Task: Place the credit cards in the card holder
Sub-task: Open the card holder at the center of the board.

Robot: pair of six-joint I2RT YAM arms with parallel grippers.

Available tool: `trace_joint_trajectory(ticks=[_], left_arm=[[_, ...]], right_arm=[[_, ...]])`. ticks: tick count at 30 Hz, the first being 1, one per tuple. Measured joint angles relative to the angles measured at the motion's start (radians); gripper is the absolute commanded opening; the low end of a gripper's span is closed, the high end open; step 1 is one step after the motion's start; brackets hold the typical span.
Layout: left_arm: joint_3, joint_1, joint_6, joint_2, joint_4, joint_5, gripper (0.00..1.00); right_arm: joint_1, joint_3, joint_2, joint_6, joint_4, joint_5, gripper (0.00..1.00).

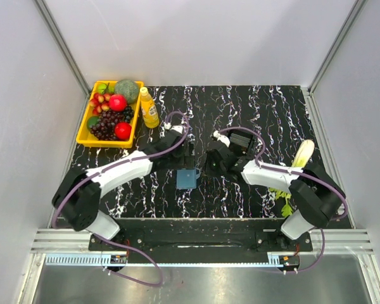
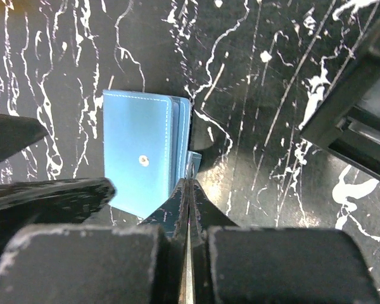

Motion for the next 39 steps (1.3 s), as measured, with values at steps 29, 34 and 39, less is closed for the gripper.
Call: trace_joint_trajectory(ticks=[29, 34, 39], left_arm=[[0.098, -0.159, -0.056, 0.282, -0.131, -0.185, 0.35], [0.098, -0.161, -0.05, 0.282, -0.139, -0.191, 0.12], [0.084, -0.151, -0.045, 0.269, -0.11, -0.171, 0.15]], right_arm=[[0.0, -0.15, -0.07, 0.073, 0.105, 0.0, 0.0], [0.0, -0.156, -0.086, 0.072, 0.104, 0.002, 0.0], [0.0, -0.156, -0.101, 0.071, 0.103, 0.004, 0.0]])
